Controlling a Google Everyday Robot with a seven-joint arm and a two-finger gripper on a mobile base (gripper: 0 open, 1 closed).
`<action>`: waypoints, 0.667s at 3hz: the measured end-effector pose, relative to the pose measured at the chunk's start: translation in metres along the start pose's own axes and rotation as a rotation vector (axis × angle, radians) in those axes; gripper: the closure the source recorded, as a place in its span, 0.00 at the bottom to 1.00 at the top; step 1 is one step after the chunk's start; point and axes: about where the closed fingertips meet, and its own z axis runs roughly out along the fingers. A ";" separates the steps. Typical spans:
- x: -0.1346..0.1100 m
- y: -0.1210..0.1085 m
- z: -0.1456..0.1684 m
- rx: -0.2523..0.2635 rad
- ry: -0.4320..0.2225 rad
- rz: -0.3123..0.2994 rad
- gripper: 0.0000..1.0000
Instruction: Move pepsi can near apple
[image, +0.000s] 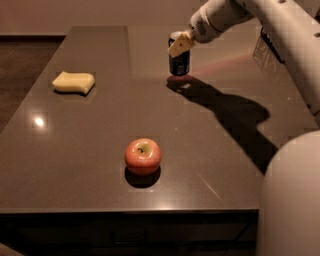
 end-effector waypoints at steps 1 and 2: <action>0.009 0.035 -0.033 -0.053 -0.012 -0.110 1.00; 0.036 0.093 -0.077 -0.130 -0.037 -0.219 1.00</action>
Offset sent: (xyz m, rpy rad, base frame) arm -0.1898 -0.0122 0.0263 -0.0287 -0.0854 0.3381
